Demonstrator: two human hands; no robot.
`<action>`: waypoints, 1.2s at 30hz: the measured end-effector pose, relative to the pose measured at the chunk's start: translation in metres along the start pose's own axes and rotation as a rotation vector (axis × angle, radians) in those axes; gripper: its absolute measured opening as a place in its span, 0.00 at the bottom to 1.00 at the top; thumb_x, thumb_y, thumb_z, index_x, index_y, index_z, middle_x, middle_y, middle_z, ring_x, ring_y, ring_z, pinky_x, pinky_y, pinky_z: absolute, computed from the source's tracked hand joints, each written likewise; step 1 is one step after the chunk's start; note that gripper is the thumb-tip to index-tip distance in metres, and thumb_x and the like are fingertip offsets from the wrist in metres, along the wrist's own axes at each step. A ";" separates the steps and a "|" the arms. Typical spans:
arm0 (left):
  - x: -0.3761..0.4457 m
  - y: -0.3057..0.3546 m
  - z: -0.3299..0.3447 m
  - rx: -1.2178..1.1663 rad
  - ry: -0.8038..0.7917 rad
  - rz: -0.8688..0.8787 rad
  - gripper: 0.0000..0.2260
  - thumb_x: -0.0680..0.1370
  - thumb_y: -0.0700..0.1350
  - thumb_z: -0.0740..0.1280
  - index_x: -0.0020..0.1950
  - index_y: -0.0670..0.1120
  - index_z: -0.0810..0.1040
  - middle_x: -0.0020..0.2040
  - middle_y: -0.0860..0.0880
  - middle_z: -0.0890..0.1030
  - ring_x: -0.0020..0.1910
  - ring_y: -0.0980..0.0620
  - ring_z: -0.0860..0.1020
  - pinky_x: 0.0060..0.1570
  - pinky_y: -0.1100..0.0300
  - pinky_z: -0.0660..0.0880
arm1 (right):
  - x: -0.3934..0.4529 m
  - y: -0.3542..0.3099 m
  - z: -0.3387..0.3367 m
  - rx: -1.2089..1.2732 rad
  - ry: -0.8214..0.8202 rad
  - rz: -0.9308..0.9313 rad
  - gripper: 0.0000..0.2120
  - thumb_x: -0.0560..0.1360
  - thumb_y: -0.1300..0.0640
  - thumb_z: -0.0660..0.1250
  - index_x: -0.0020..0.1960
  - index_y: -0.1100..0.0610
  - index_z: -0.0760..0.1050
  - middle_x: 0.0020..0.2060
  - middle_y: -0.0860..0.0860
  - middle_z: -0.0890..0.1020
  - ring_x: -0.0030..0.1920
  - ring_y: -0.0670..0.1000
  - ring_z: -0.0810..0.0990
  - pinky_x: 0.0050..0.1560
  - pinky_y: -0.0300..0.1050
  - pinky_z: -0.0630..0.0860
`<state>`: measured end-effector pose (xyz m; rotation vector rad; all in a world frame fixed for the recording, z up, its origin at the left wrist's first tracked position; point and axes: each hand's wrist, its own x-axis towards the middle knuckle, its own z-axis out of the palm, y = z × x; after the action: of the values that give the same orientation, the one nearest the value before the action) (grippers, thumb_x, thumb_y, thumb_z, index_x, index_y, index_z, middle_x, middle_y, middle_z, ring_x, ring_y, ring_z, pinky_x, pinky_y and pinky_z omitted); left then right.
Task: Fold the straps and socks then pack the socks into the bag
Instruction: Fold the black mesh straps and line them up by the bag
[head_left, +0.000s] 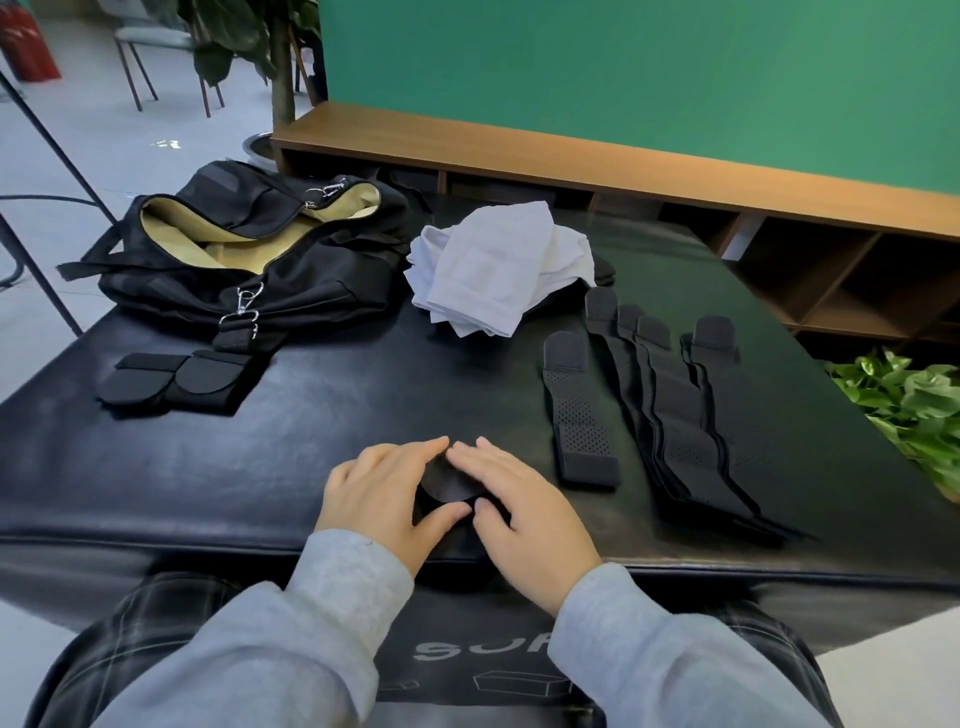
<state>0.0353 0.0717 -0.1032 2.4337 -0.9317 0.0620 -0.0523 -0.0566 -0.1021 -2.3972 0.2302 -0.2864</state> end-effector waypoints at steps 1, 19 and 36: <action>0.000 0.000 0.000 -0.002 0.003 0.001 0.26 0.74 0.60 0.64 0.71 0.60 0.61 0.65 0.64 0.69 0.68 0.62 0.60 0.63 0.65 0.52 | 0.000 -0.002 -0.002 0.059 0.017 0.042 0.24 0.78 0.61 0.58 0.71 0.45 0.65 0.66 0.32 0.65 0.69 0.30 0.56 0.68 0.26 0.53; 0.006 -0.051 -0.033 -0.236 0.085 -0.184 0.25 0.72 0.45 0.72 0.67 0.50 0.69 0.63 0.53 0.71 0.63 0.52 0.67 0.63 0.57 0.65 | 0.037 -0.046 0.030 -0.017 -0.032 0.059 0.20 0.79 0.46 0.56 0.71 0.40 0.63 0.70 0.41 0.67 0.72 0.38 0.55 0.69 0.37 0.52; 0.002 -0.049 -0.039 -0.516 0.208 -0.210 0.24 0.74 0.37 0.67 0.53 0.67 0.64 0.51 0.60 0.74 0.51 0.62 0.74 0.49 0.71 0.69 | 0.043 -0.052 0.047 0.048 0.133 0.097 0.09 0.75 0.55 0.66 0.46 0.40 0.72 0.43 0.34 0.76 0.49 0.38 0.73 0.56 0.38 0.66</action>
<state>0.0738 0.1206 -0.0916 1.9838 -0.5163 -0.0015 0.0058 0.0008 -0.0956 -2.3144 0.3947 -0.4017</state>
